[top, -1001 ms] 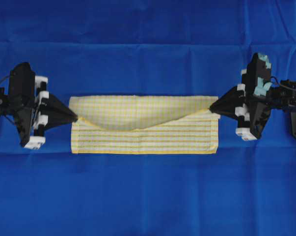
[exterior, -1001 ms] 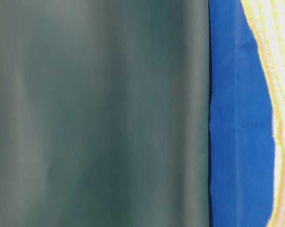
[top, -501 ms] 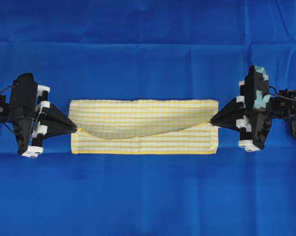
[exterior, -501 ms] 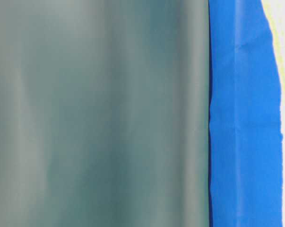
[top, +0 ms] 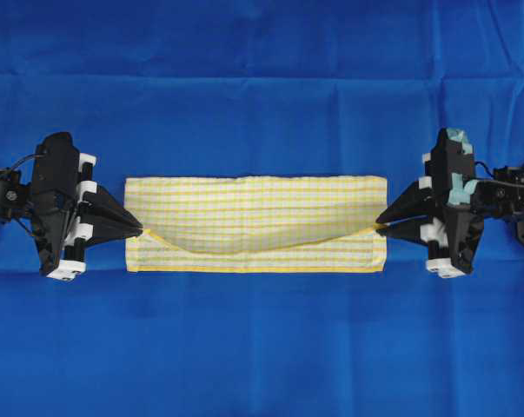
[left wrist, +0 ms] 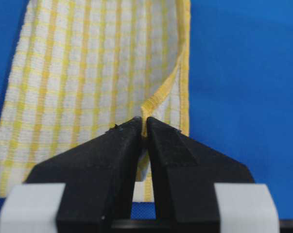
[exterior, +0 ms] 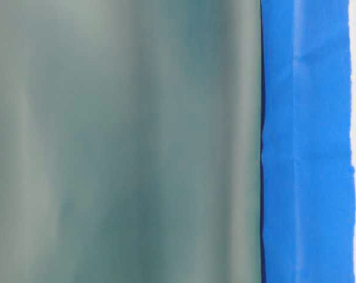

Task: Fold the yellow towel.
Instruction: 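Pull the far corners toward the near edge, folding the towel in half, then release the corners and grasp the folded towel's left and right ends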

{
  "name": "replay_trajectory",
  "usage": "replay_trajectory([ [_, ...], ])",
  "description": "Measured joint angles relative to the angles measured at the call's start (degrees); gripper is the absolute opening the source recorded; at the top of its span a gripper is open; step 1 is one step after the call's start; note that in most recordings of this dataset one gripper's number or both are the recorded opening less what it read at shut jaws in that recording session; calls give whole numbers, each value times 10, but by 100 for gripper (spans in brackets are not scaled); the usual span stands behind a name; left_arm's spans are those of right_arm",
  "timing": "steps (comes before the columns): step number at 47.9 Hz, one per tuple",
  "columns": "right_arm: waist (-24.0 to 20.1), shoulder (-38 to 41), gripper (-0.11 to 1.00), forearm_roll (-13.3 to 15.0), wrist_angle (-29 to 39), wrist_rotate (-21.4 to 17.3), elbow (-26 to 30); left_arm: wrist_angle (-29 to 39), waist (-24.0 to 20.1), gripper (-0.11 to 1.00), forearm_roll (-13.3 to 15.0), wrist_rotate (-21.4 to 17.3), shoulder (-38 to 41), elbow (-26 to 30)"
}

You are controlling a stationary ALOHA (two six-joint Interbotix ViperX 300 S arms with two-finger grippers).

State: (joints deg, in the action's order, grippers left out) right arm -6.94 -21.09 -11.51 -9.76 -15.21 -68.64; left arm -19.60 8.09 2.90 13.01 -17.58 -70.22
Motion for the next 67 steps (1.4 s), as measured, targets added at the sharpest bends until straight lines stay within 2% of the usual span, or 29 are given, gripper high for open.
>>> replay_trajectory([
  [4, -1, 4, 68, 0, 0, 0, 3, 1, 1, 28, 0, 0, 1, 0],
  [7, -2, 6, 81, 1, -1, -1, 4, 1, 1, 44, 0, 0, 0, 1],
  [12, -1, 6, 80, 1, -1, 0, 5, 1, -3, 74, -1, 0, -3, 0],
  [15, -2, 6, 77, 0, 0, 0, 5, 4, -7, 82, 0, -3, -5, 0],
  [24, 9, 6, 76, 1, 1, 3, 5, 20, -38, 76, 0, -11, -12, 2],
  [34, 82, 6, 76, 4, 28, 7, 6, 40, -105, 76, -1, -29, 2, 18],
  [44, 147, 19, 76, 22, 62, 8, 17, 80, -142, 76, 0, -62, 39, 43],
  [51, 161, 44, 76, 33, 74, 8, 33, 87, -150, 76, 0, -72, 70, 55],
  [67, 161, 114, 76, 34, 77, 8, 54, 91, -153, 72, 0, -75, 126, 65],
])
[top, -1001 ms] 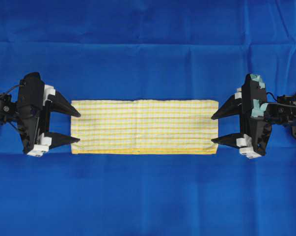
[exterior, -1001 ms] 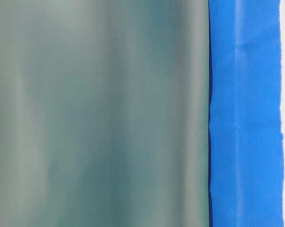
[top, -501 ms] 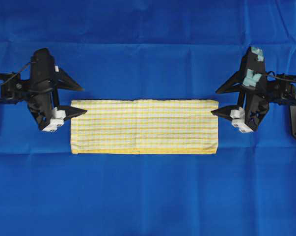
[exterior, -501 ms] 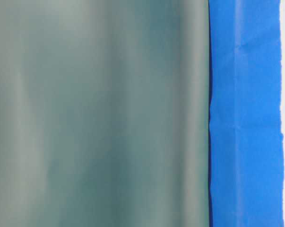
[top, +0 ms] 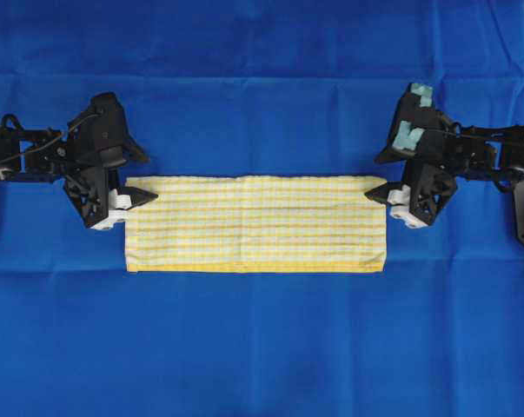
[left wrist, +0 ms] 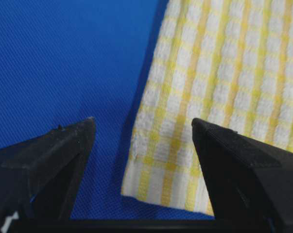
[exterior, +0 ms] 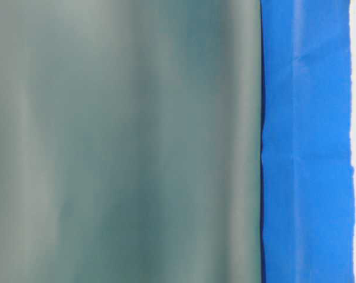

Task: Fold the yellow towel.
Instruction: 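Release the corners and grasp the folded towel's left and right ends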

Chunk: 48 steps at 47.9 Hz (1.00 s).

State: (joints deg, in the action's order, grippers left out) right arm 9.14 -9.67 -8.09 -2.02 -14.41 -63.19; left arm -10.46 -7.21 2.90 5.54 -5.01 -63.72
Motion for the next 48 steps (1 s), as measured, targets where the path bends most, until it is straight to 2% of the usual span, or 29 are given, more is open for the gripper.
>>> replay_trajectory([
  [8, 0, 11, 76, -1, 0, -1, 4, 18, 0, 65, 0, 1, 8, 4],
  [15, 1, 14, 74, 0, 7, -2, 6, 47, -3, 52, 0, 0, 12, 16],
  [19, 0, 17, 69, 0, 21, -2, 7, 64, -4, 42, 0, 0, 15, 24],
  [23, -3, 18, 55, -1, 32, 1, 11, 76, -4, 30, 0, 1, 18, 33],
  [29, -11, 18, 19, 0, 35, 2, 12, 91, 1, 11, 0, 1, 23, 42],
  [32, -13, 18, 6, 0, 35, 3, 12, 97, 2, 3, 0, 1, 24, 45],
  [48, -12, 12, 4, 0, 37, 2, 13, 114, 2, 3, 0, 1, 23, 52],
])
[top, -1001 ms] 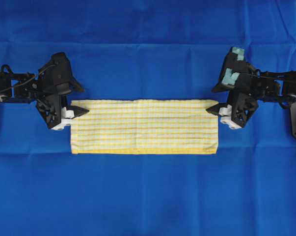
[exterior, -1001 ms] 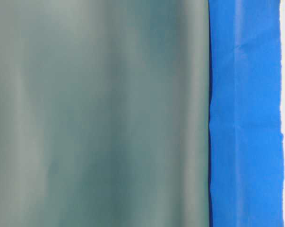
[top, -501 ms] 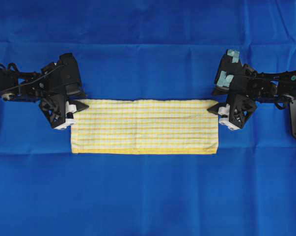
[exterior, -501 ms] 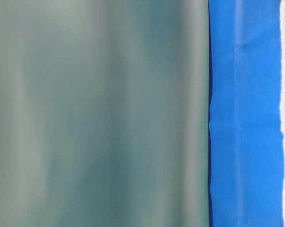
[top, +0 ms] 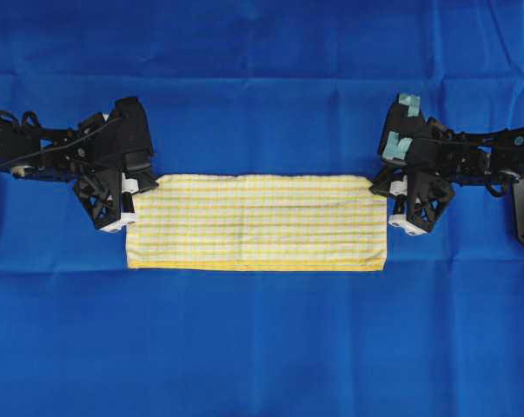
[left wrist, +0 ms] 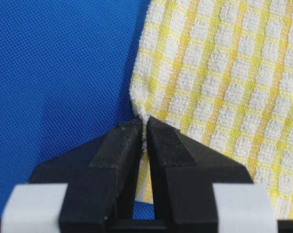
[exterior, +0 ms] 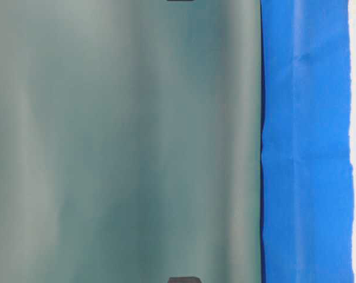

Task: Fold the yellow towel.
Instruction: 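Release the corners and grasp the folded towel's left and right ends, then lift the folded strip and rotate it vertical, right gripper moving to the far side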

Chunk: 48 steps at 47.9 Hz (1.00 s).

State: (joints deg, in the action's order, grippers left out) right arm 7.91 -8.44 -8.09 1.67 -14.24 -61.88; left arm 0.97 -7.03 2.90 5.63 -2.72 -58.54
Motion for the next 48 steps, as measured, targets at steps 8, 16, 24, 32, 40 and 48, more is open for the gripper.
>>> replay_trajectory([
  [8, 0, -39, 4, 0, 7, -1, 2, 45, 4, 3, 0, 2, -21, 17],
  [16, 0, -109, 4, 4, 16, 0, 3, 81, 13, 3, -1, 1, -77, 31],
  [24, 0, -176, 4, 20, 42, -1, 3, 101, 13, 3, -1, 2, -149, 31],
  [32, 2, -241, 4, 34, 74, -1, 4, 111, 13, 3, -2, 1, -221, 22],
  [40, 3, -267, 4, 42, 76, -1, 4, 110, 13, 3, -3, 1, -250, 11],
  [48, 10, -257, 4, 45, 68, -1, 6, 100, 17, 3, -3, 3, -253, 9],
])
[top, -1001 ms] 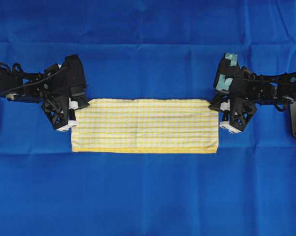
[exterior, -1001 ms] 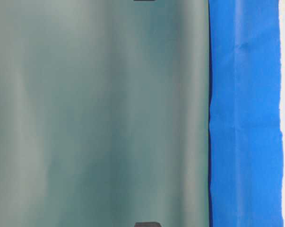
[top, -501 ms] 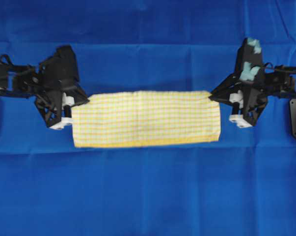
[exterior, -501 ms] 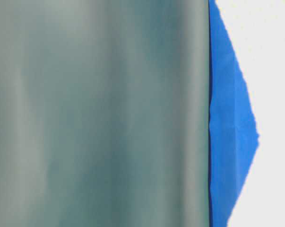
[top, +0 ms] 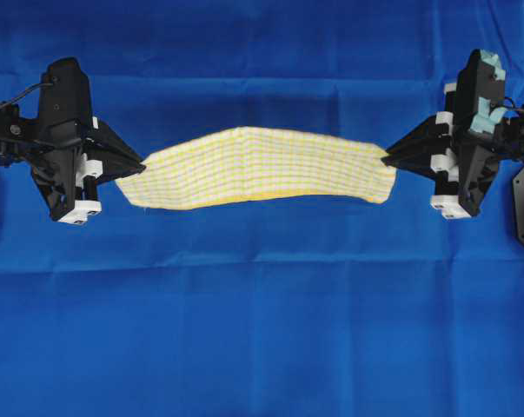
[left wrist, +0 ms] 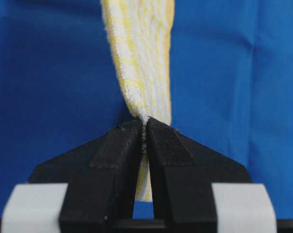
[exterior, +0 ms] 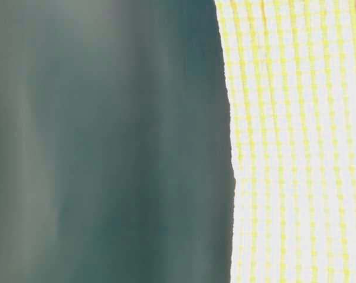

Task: Fold the yellow towel.
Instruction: 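Lift the folded strip and rotate it vertical, right gripper moving to the far side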

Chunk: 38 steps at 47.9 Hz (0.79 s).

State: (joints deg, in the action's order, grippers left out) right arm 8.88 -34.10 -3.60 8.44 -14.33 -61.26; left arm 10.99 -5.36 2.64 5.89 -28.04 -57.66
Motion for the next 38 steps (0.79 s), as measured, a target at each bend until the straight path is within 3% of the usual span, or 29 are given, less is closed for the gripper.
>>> replay_trajectory([
  [7, 33, 25, 4, 9, -5, 0, 7, -23, 16, 3, 0, 3, 1, 0],
  [23, 152, 94, 4, 40, -39, 1, 47, -113, 86, 3, 2, 4, 48, 8],
  [38, 202, 154, 4, 47, -94, 1, 92, -134, 124, 3, 3, 4, 145, 85],
])
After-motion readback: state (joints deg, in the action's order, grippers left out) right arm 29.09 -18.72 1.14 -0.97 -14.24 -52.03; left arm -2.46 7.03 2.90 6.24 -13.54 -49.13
